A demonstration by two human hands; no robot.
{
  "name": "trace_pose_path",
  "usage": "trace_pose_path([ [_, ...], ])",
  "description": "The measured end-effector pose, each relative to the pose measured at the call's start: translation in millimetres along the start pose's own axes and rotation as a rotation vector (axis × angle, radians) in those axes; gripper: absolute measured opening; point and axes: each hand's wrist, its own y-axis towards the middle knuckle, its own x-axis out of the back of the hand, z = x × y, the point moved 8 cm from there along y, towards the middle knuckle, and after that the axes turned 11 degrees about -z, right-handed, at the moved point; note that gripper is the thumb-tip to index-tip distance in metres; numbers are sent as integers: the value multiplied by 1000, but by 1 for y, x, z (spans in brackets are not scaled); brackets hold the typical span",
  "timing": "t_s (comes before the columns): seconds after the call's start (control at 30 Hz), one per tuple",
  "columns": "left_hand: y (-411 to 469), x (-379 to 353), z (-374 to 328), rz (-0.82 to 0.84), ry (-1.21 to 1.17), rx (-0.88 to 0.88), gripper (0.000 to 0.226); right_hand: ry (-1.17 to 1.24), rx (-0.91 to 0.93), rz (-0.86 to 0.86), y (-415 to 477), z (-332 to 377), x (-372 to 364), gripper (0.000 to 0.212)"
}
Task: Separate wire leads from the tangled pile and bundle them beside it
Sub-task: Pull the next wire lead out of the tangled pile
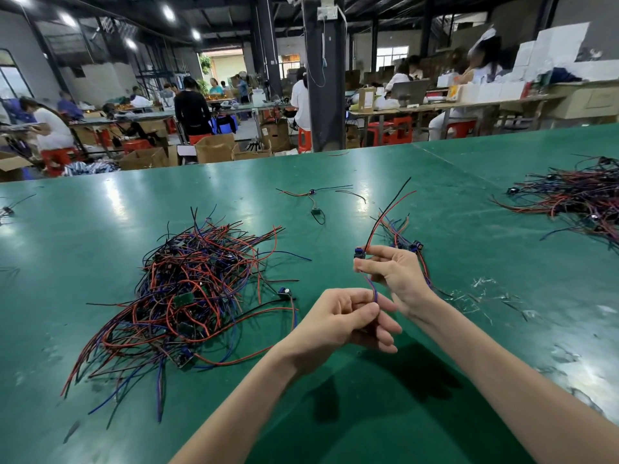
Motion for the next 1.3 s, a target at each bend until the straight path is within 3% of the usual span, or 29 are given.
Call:
trace_pose_path([
  [0.53, -3, -14, 4, 132, -31, 15, 23, 84, -134, 44, 0, -8, -1, 23],
  [0.73, -2, -10, 8, 122, 77, -10, 27, 76, -126, 40, 0, -7, -1, 21],
  [1.17, -1, -7, 9, 115, 56, -17, 43, 49, -101, 20, 1, -4, -1, 16],
  [1.3, 0, -8, 10, 82, 45, -29, 36, 63, -90, -1, 2, -1, 3, 15],
])
